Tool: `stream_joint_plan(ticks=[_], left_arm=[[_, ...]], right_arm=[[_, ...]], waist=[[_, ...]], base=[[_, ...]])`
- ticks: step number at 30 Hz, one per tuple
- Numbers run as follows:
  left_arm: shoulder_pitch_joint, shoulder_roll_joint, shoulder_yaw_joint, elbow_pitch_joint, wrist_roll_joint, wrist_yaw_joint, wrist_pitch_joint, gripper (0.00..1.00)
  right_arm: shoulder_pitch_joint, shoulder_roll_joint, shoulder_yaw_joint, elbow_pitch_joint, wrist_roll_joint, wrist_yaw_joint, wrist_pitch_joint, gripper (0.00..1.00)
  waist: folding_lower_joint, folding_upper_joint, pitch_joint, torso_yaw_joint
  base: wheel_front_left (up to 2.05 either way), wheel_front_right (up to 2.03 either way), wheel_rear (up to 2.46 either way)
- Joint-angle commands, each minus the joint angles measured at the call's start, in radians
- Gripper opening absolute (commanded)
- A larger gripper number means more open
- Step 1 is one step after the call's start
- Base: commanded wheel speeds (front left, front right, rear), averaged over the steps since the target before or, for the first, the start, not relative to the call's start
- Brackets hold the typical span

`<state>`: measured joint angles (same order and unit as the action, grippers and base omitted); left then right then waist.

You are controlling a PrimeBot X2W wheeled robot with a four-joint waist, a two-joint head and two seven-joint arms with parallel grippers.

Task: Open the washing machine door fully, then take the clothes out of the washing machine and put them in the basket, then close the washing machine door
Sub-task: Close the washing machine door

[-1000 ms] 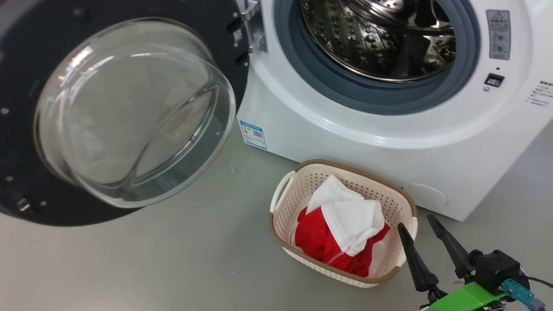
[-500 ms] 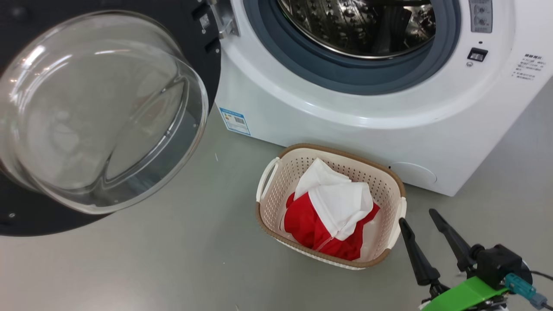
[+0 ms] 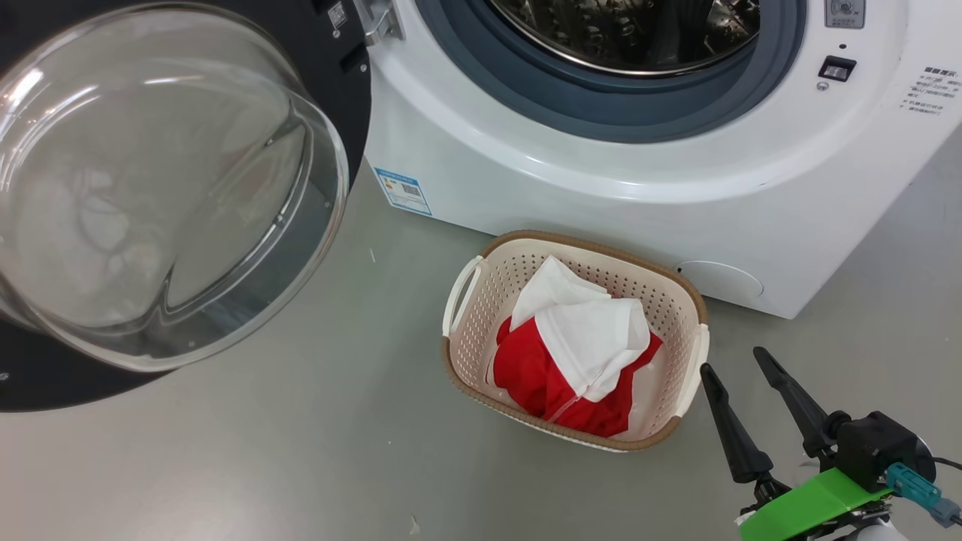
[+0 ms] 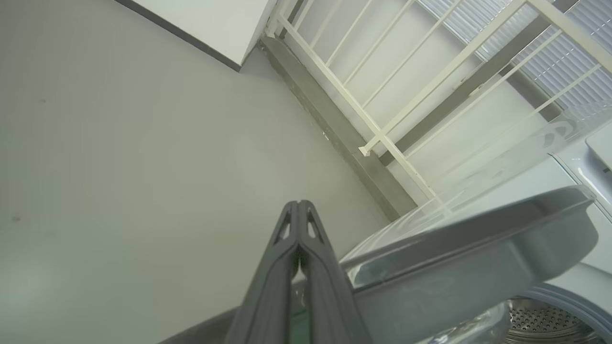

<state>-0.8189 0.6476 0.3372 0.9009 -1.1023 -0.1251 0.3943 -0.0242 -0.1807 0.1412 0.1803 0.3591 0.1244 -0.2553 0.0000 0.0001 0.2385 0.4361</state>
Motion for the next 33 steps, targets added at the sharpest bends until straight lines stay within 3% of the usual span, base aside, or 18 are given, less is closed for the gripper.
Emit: stream_joint_plan(ticks=[1, 19, 33], left_arm=[[0.007, 0.085, 0.016, -0.027, -0.028, -0.006, 0.038, 0.00], [0.119, 0.077, -0.073, -0.149, -0.151, -0.006, 0.286, 0.00], [0.242, 0.091, -0.117, -0.384, -0.288, -0.006, 0.448, 0.00]], right_arm=[[-0.026, -0.008, 0.020, -0.027, -0.015, 0.006, -0.006, 1.00], [-0.028, -0.002, 0.015, -0.023, -0.014, 0.006, -0.006, 1.00], [-0.004, 0.023, 0.013, -0.018, -0.006, 0.006, -0.006, 1.00]], waist=[[0.0000, -0.0001, 0.003, 0.000], [0.0000, -0.0001, -0.012, -0.002], [0.0000, -0.0001, -0.071, -0.003]], base=[[0.00, 0.00, 0.00], [0.00, 0.00, 0.00], [0.00, 0.00, 0.00]])
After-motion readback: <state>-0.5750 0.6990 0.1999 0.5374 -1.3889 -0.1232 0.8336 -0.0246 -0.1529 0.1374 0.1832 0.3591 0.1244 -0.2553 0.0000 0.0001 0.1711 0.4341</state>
